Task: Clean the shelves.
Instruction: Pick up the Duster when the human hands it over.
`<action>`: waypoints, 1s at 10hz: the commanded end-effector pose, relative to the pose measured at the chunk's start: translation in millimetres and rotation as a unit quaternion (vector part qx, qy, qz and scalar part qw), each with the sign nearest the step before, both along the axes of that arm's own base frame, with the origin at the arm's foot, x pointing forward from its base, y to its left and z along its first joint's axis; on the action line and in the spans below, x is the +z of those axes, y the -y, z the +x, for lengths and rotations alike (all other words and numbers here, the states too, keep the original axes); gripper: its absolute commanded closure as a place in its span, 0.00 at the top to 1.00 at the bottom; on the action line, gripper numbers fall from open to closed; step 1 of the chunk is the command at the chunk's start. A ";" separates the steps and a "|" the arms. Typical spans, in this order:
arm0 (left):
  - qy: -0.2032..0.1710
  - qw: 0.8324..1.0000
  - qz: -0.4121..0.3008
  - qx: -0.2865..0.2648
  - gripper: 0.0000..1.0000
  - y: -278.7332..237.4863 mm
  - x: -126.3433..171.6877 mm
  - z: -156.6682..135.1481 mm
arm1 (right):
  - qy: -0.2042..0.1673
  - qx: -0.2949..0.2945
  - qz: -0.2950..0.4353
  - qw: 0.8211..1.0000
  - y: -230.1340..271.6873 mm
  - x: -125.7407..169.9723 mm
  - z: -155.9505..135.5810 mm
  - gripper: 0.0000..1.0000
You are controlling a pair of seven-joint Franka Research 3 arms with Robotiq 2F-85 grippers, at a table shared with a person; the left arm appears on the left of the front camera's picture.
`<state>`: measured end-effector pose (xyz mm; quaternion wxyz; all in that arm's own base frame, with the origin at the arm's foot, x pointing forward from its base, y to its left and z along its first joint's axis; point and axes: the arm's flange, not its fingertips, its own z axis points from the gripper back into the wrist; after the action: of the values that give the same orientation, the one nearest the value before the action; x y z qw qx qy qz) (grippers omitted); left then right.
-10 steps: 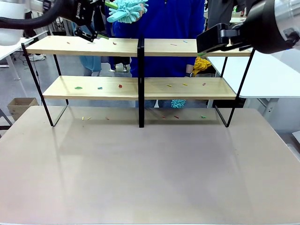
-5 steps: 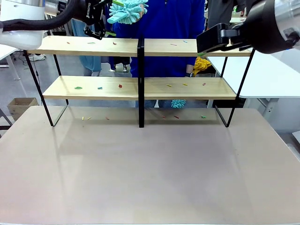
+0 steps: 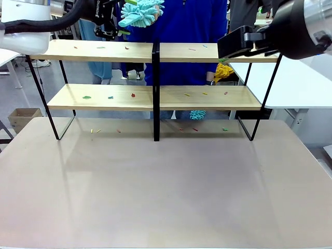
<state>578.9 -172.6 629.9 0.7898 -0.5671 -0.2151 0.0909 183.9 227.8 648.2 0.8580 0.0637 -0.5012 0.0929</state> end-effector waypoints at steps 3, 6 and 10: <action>0.025 1.000 -0.008 0.002 0.00 -1.9 -3.8 1.6 | -0.001 0.004 0.000 1.000 -0.1 1.0 -0.4 1.00; 0.029 1.000 -0.008 0.001 0.00 -3.6 -4.9 1.0 | -0.001 0.004 0.000 1.000 -0.1 1.0 -0.4 1.00; 0.046 0.999 0.001 0.003 0.00 -11.4 1.6 -7.4 | -0.001 0.004 0.000 1.000 -0.1 1.0 -0.4 1.00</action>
<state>579.8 -167.4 631.5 0.7877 -0.5647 -0.2342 0.0760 183.9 227.8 648.2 0.8580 0.0637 -0.5012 0.0929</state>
